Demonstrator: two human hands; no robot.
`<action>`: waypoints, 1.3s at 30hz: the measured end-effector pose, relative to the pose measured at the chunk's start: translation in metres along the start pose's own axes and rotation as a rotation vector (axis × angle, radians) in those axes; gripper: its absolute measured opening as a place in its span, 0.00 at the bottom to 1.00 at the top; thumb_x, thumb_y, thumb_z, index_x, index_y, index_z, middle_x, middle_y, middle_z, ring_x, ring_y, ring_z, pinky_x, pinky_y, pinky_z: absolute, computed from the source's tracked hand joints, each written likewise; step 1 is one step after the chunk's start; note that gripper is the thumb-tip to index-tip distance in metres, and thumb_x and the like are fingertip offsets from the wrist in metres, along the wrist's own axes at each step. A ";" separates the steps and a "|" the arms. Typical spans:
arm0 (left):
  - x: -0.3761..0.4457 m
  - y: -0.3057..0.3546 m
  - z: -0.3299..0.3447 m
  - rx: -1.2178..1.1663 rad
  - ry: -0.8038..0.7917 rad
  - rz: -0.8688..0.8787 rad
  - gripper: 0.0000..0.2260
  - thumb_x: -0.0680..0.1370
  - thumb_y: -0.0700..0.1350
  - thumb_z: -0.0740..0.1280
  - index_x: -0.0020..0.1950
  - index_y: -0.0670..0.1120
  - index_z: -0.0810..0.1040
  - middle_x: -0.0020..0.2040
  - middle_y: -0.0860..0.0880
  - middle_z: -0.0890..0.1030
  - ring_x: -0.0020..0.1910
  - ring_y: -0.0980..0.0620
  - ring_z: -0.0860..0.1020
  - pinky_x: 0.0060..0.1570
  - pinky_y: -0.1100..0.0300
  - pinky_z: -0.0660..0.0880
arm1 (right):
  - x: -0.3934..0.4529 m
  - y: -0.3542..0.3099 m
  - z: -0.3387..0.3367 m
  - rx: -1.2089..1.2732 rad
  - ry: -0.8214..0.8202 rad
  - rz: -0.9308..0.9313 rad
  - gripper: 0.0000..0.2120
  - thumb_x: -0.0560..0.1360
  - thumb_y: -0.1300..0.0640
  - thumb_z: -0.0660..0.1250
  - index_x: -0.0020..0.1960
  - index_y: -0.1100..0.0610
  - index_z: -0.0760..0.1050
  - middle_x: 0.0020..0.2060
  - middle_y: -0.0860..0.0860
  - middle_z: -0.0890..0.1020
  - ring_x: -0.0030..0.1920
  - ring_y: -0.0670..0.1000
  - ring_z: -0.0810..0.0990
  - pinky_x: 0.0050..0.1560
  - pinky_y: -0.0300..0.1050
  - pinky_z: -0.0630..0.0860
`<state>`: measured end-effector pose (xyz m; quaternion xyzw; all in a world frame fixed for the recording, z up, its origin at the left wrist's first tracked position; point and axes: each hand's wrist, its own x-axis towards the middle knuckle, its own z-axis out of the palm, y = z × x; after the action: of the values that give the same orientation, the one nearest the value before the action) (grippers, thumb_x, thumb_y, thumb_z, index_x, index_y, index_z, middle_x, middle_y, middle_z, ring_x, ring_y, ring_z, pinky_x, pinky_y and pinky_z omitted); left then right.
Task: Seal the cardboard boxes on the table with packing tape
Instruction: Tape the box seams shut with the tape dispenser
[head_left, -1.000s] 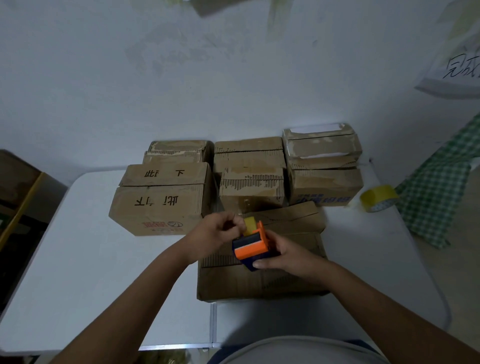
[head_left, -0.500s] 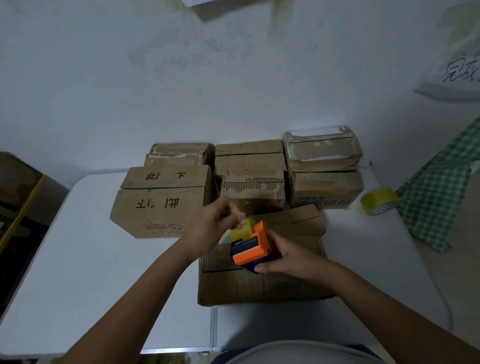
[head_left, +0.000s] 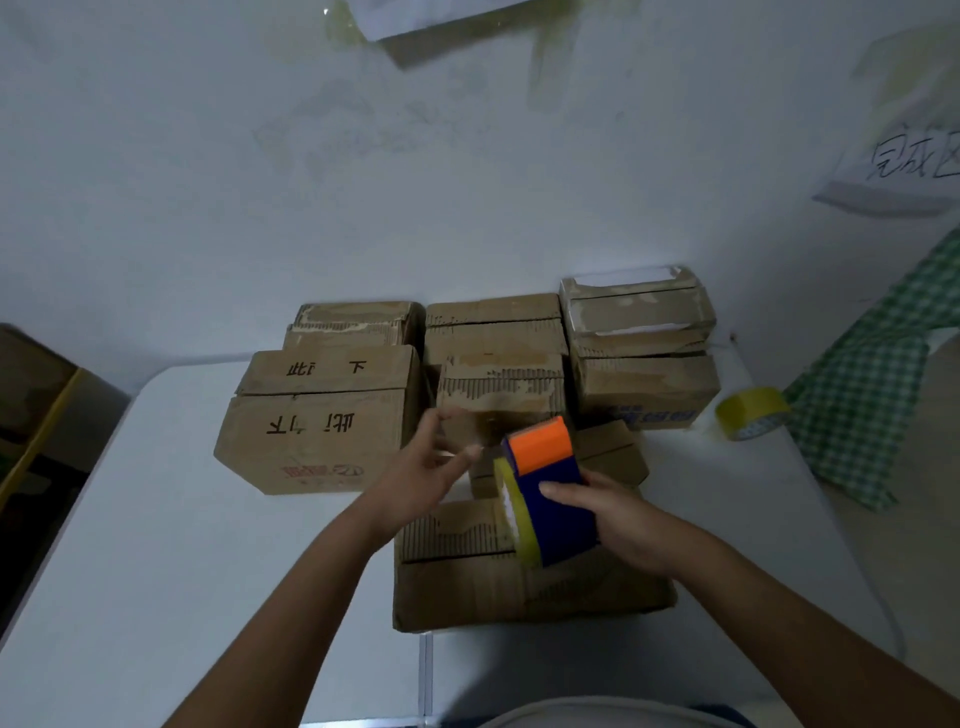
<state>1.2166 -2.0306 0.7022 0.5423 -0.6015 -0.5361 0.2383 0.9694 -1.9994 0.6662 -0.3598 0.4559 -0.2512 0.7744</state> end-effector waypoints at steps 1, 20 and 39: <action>-0.001 -0.001 0.002 -0.018 -0.089 0.006 0.21 0.79 0.57 0.66 0.69 0.68 0.62 0.61 0.60 0.75 0.55 0.70 0.77 0.44 0.70 0.76 | -0.001 -0.002 -0.002 0.047 -0.009 0.001 0.28 0.69 0.43 0.74 0.66 0.49 0.74 0.61 0.51 0.81 0.61 0.54 0.80 0.65 0.58 0.73; 0.045 0.021 0.056 -0.361 -0.358 -0.080 0.38 0.71 0.46 0.76 0.73 0.69 0.60 0.70 0.54 0.67 0.63 0.45 0.78 0.53 0.49 0.80 | -0.067 -0.001 -0.073 0.352 0.461 -0.066 0.25 0.69 0.37 0.68 0.62 0.47 0.78 0.59 0.52 0.82 0.60 0.57 0.80 0.66 0.62 0.70; 0.206 0.033 0.338 1.068 -0.575 0.011 0.48 0.70 0.57 0.76 0.78 0.64 0.46 0.79 0.55 0.37 0.75 0.31 0.50 0.65 0.30 0.64 | -0.112 0.024 -0.288 0.268 0.910 0.137 0.31 0.70 0.37 0.70 0.62 0.59 0.74 0.55 0.57 0.81 0.54 0.59 0.80 0.54 0.56 0.78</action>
<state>0.8485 -2.0929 0.5663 0.4173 -0.8303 -0.2839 -0.2363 0.6643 -1.9984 0.6123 -0.0797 0.7347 -0.3882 0.5506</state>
